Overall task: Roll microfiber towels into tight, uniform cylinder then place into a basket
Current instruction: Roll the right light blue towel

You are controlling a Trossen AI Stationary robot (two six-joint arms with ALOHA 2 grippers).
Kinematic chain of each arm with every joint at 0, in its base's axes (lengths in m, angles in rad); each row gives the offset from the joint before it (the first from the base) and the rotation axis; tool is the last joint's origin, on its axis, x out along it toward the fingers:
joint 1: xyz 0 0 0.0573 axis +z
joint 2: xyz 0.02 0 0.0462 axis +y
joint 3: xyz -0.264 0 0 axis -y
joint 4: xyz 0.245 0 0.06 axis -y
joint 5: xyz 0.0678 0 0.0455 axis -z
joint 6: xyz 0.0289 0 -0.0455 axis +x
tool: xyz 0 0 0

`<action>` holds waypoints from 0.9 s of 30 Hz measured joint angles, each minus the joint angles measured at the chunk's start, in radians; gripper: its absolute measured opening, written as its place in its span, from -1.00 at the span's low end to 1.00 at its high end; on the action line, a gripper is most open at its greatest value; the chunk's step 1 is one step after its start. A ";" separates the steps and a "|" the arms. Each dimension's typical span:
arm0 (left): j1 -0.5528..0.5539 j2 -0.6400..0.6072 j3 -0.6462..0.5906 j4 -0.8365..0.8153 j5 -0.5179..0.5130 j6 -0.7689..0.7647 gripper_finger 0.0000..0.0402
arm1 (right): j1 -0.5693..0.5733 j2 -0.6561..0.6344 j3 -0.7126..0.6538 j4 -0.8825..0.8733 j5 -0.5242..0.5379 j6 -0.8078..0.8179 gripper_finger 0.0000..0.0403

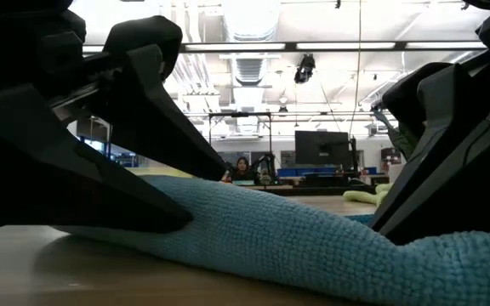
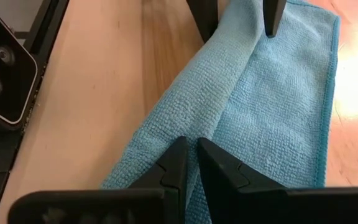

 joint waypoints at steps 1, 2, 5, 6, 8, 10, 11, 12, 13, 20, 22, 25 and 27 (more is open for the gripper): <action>0.000 0.000 0.000 0.000 0.000 0.000 -0.19 | 0.000 0.000 0.000 0.000 0.000 0.000 -0.82; 0.000 0.000 0.000 0.000 0.000 0.000 -0.19 | 0.000 0.000 0.000 0.001 0.000 0.000 -0.82; 0.000 0.000 -0.001 0.005 0.000 0.000 -0.19 | 0.000 0.000 0.000 0.001 0.000 0.000 -0.82; 0.000 0.000 -0.001 0.009 0.002 0.000 -0.19 | 0.000 0.000 0.000 0.001 0.000 0.000 -0.82; -0.002 0.000 -0.001 0.026 0.014 0.000 -0.19 | 0.000 0.000 0.000 0.002 0.000 0.000 -0.82; -0.005 0.000 -0.001 0.048 0.064 0.001 -0.19 | 0.000 0.000 0.000 0.002 0.000 0.000 -0.82; -0.007 0.000 -0.001 0.060 0.092 0.001 -0.19 | 0.000 0.000 0.000 0.002 -0.001 0.000 -0.82; -0.011 -0.001 -0.001 0.072 0.113 0.001 -0.19 | 0.000 0.000 0.000 0.002 0.000 0.000 -0.82; -0.015 -0.001 -0.001 0.084 0.121 0.004 -0.19 | 0.000 0.000 0.000 0.002 -0.001 0.000 -0.82; -0.012 -0.003 0.004 0.089 0.079 0.019 -0.19 | 0.000 0.000 0.000 0.004 -0.002 0.000 -0.82; -0.012 -0.003 0.004 0.092 0.049 0.019 -0.19 | 0.000 0.000 0.000 0.005 -0.002 0.000 -0.82; -0.012 -0.003 0.003 0.086 0.031 0.021 -0.19 | 0.000 0.000 0.000 0.005 -0.002 0.000 -0.82; -0.016 -0.003 0.003 0.077 0.030 0.031 -0.23 | 0.000 0.000 0.000 0.005 -0.002 0.000 -0.82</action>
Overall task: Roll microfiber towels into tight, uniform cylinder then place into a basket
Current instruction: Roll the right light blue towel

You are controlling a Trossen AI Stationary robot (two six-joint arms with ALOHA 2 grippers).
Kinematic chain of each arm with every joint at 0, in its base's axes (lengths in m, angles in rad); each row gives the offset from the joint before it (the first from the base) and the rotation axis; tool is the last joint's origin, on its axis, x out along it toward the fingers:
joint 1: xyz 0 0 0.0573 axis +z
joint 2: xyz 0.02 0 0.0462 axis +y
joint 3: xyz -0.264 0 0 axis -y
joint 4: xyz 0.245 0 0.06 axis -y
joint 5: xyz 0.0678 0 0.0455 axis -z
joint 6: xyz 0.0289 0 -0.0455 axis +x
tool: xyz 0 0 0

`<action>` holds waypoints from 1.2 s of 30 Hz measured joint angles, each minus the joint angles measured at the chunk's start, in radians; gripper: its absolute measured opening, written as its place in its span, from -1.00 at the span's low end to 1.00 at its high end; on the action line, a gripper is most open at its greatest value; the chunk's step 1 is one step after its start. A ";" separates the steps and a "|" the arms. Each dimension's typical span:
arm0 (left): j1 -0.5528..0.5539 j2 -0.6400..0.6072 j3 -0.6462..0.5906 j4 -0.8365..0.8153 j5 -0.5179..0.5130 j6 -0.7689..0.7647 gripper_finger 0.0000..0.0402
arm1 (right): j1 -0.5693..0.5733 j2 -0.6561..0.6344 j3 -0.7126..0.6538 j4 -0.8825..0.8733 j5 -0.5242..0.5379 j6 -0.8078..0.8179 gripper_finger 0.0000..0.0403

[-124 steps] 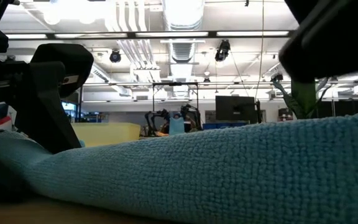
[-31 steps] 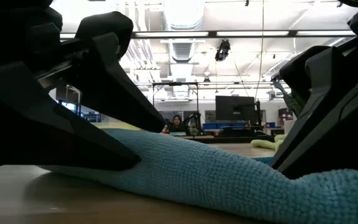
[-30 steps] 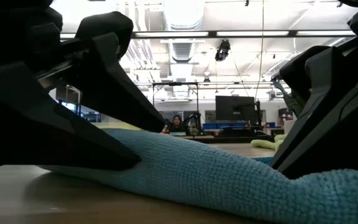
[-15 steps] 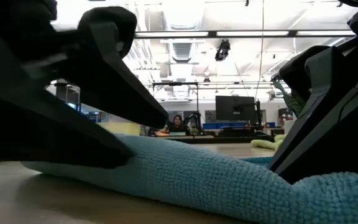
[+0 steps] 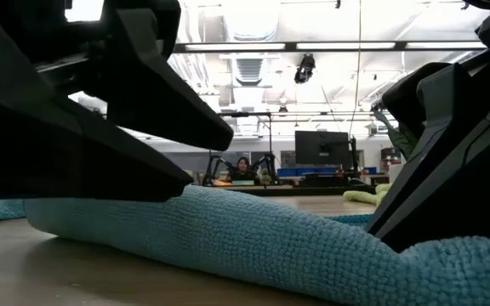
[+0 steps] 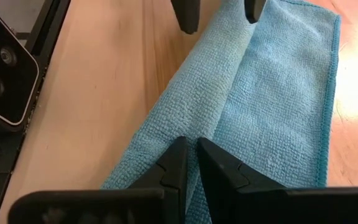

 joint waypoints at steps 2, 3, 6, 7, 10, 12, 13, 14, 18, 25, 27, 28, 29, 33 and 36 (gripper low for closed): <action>-0.006 0.000 0.000 -0.004 -0.001 0.018 -0.32 | 0.000 0.000 0.000 0.000 0.000 0.000 -0.82; -0.011 0.000 0.000 -0.004 -0.002 0.030 -0.38 | 0.000 0.000 0.000 0.000 0.000 0.000 -0.82; -0.023 0.000 0.001 -0.003 0.000 0.057 -0.65 | 0.000 0.000 0.000 0.000 0.000 0.000 -0.82; -0.024 0.000 0.002 -0.003 0.005 0.058 -0.74 | 0.000 0.000 0.000 0.000 0.000 0.000 -0.82; -0.022 0.000 0.001 -0.008 0.028 0.077 -0.95 | 0.000 0.000 0.000 0.001 0.000 0.000 -0.82; -0.021 0.000 0.001 -0.008 0.030 0.083 -0.97 | 0.000 0.000 0.000 0.001 0.000 0.000 -0.82; -0.021 0.000 0.002 -0.007 0.032 0.083 -0.97 | 0.000 0.000 0.000 0.001 0.000 0.000 -0.82; -0.017 0.000 0.002 -0.008 0.033 0.083 -0.98 | 0.000 0.000 0.000 0.001 0.000 0.000 -0.82; 0.011 0.000 0.002 -0.019 0.059 0.075 -1.00 | 0.000 0.000 0.000 0.001 0.000 0.000 -0.82; 0.037 0.000 0.004 -0.062 0.099 0.014 -1.00 | 0.000 0.000 0.000 0.001 0.000 0.000 -0.82; 0.042 0.000 0.004 -0.061 0.099 0.004 -1.00 | 0.000 0.000 0.000 0.002 0.000 0.000 -0.82; 0.044 0.000 0.004 -0.059 0.098 -0.003 -1.00 | 0.000 0.000 0.000 0.002 0.000 0.000 -0.82; 0.047 0.000 0.004 -0.060 0.097 -0.004 -1.00 | 0.000 0.000 0.000 0.002 0.000 0.000 -0.82; 0.059 0.000 0.014 -0.067 0.078 -0.004 -1.00 | 0.000 0.000 0.001 0.005 0.001 -0.007 -0.82; 0.077 0.000 0.028 -0.115 0.076 -0.014 -1.00 | 0.000 0.000 0.010 0.004 -0.002 -0.021 -0.82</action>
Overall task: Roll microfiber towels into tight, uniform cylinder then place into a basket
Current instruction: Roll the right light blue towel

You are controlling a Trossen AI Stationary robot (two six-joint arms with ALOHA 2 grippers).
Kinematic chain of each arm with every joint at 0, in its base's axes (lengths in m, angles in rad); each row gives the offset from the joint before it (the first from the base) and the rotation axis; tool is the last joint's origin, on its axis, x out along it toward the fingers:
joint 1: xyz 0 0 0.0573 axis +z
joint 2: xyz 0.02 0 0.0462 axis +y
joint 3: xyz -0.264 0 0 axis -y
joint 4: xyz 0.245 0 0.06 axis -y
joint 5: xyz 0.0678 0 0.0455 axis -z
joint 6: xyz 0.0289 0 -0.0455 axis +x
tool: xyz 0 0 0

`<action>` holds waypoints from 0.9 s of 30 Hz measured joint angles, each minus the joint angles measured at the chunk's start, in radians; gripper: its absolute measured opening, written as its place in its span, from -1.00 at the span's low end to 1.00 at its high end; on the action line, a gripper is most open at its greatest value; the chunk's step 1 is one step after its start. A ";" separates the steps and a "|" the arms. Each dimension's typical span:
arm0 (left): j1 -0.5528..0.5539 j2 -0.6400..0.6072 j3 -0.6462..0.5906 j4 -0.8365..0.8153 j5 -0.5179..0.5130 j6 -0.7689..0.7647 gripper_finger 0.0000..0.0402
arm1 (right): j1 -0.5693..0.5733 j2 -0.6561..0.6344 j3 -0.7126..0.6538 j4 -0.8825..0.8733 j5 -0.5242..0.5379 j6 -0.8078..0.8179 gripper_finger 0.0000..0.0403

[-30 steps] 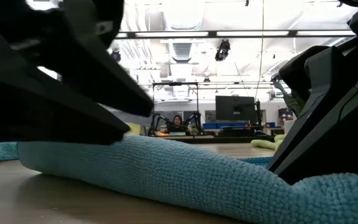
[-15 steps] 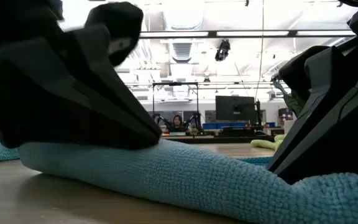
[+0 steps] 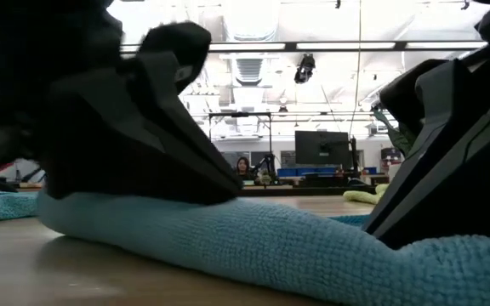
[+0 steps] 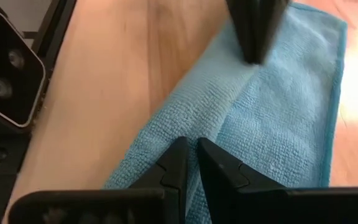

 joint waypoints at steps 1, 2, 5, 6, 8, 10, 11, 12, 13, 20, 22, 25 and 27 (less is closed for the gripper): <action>0.007 0.000 0.005 -0.019 0.000 -0.014 -1.00 | 0.000 0.000 0.005 -0.002 0.000 -0.002 -0.82; 0.014 0.000 0.009 -0.035 0.002 -0.022 -1.00 | 0.000 0.000 0.010 -0.003 -0.001 -0.006 -0.82; 0.028 0.000 0.016 -0.067 0.018 -0.045 -1.00 | 0.000 0.000 0.027 -0.002 -0.001 -0.040 -0.82; 0.030 0.000 0.016 -0.069 0.025 -0.045 -1.00 | 0.000 0.000 0.032 -0.002 0.000 -0.050 -0.82; 0.031 0.003 0.016 -0.068 0.029 -0.048 -1.00 | 0.000 -0.001 0.043 -0.008 0.003 -0.059 -0.82; 0.030 0.003 0.015 -0.068 0.032 -0.052 -1.00 | 0.000 -0.002 0.050 -0.009 0.004 -0.074 -0.82; 0.030 0.003 0.015 -0.068 0.032 -0.059 -1.00 | 0.000 -0.002 0.054 -0.009 0.005 -0.082 -0.82; 0.030 0.003 0.015 -0.068 0.033 -0.062 -1.00 | 0.000 -0.002 0.058 -0.009 0.005 -0.091 -0.82; 0.030 0.003 0.015 -0.068 0.033 -0.063 -1.00 | 0.000 -0.002 0.060 -0.009 0.006 -0.100 -0.82; 0.031 0.004 0.015 -0.068 0.034 -0.069 -1.00 | -0.001 -0.006 0.081 -0.007 0.012 -0.163 -0.82; 0.031 0.004 0.015 -0.068 0.034 -0.069 -1.00 | -0.009 -0.006 0.082 -0.007 0.024 -0.173 -0.82; 0.031 0.004 0.015 -0.068 0.034 -0.069 -1.00 | -0.032 -0.001 0.081 0.002 0.036 -0.179 -0.82; 0.031 0.004 0.015 -0.067 0.034 -0.069 -1.00 | -0.049 0.000 0.078 0.002 0.033 -0.185 -0.82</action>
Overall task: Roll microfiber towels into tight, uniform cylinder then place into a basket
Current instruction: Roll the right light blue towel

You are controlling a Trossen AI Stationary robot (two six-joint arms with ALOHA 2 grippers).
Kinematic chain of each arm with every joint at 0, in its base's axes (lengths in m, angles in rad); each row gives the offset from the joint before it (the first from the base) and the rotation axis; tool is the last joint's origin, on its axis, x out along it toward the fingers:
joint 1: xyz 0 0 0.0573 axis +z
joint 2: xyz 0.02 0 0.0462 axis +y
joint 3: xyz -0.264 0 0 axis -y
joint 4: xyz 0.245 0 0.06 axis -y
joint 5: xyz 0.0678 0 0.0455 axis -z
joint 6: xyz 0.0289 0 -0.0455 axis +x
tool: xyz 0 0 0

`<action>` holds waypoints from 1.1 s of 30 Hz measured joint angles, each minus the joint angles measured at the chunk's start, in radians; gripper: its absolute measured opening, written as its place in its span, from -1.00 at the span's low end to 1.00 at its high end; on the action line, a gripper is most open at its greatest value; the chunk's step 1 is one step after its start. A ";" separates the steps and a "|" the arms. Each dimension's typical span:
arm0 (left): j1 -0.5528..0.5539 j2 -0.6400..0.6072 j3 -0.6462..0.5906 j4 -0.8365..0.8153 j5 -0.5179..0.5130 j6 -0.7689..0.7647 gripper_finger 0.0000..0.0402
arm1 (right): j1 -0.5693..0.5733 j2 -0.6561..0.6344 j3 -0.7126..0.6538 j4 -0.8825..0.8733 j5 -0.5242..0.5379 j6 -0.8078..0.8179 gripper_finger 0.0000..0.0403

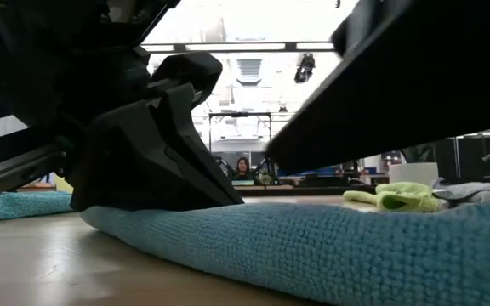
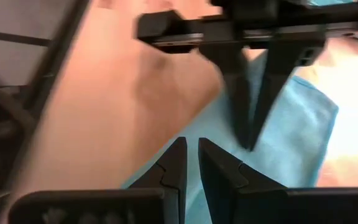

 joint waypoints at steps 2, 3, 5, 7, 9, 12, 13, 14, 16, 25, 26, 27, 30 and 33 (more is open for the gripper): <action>0.000 0.000 0.000 0.000 0.000 0.000 -1.00 | -0.012 0.000 -0.003 0.003 0.000 -0.003 -0.82; 0.000 0.000 0.000 0.000 0.000 0.000 -1.00 | -0.016 0.000 -0.003 0.015 -0.001 -0.021 -0.82; 0.000 0.000 0.000 0.000 0.000 0.000 -1.00 | -0.024 0.000 -0.003 0.061 -0.023 -0.068 -0.82; 0.000 0.000 0.000 0.000 0.001 0.000 -1.00 | -0.037 0.000 -0.004 0.108 -0.101 -0.095 -0.82; 0.000 0.000 0.000 0.000 0.001 0.000 -1.00 | -0.051 0.002 -0.006 0.124 -0.174 -0.099 -0.82; 0.000 0.000 0.000 0.000 0.001 0.000 -1.00 | -0.065 0.003 -0.012 0.119 -0.187 -0.099 -0.82; 0.000 0.000 0.000 0.000 0.001 0.000 -1.00 | -0.069 0.003 -0.014 0.119 -0.187 -0.105 -0.82; 0.000 0.000 0.000 0.000 0.001 0.000 -1.00 | -0.072 0.003 -0.017 0.118 -0.187 -0.107 -0.82; 0.000 0.000 0.000 0.000 0.000 0.000 -1.00 | -0.078 0.003 -0.024 0.118 -0.201 -0.108 -0.82; 0.000 0.000 -0.001 0.000 0.000 0.002 -1.00 | -0.091 0.003 -0.071 0.120 -0.273 -0.089 -0.85; 0.000 0.000 -0.001 0.000 0.000 0.005 -1.00 | -0.091 0.003 -0.076 0.121 -0.272 -0.083 -0.86; -0.001 0.000 -0.001 0.000 0.000 0.007 -1.00 | -0.091 0.003 -0.081 0.123 -0.272 -0.071 -0.87; -0.002 0.000 -0.001 0.000 0.000 0.011 -1.00 | -0.091 0.002 -0.096 0.134 -0.272 -0.046 -0.90; -0.005 0.000 -0.001 0.000 0.000 0.033 -1.00 | -0.091 0.002 -0.107 0.146 -0.269 -0.045 -0.92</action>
